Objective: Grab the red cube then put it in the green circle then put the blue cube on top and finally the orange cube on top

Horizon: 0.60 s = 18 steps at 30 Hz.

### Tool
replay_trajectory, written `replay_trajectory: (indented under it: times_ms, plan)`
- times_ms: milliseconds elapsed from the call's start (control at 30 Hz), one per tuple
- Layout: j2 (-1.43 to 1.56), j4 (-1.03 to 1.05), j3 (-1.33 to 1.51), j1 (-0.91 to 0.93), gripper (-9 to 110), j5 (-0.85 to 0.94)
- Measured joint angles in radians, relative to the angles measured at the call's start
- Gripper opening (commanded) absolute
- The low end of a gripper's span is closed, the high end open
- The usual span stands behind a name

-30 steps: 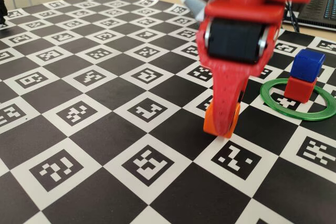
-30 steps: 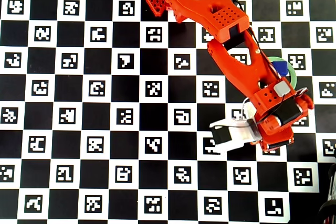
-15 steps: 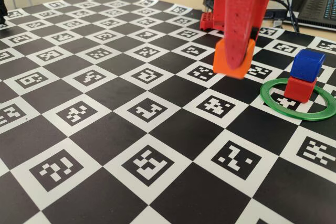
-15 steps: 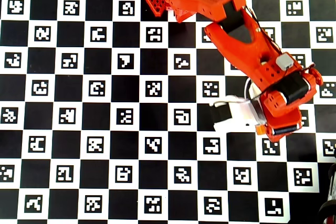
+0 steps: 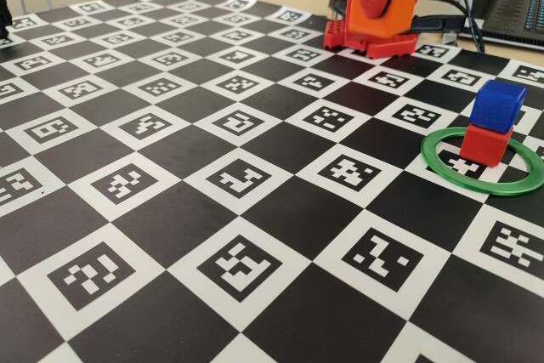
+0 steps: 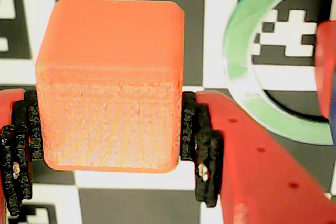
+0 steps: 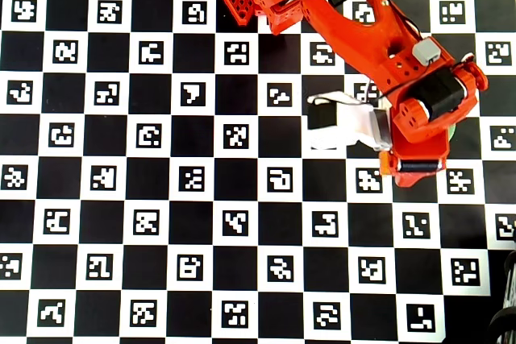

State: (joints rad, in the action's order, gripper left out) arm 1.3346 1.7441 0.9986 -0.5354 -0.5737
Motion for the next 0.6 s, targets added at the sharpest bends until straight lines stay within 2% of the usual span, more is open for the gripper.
replay_trajectory:
  times_ms: [300, 600]
  plan:
    - [0.199, 0.0, 0.153, -0.11, 11, -0.091]
    - [0.219, 0.0, 0.155, -0.206, 11, -0.138]
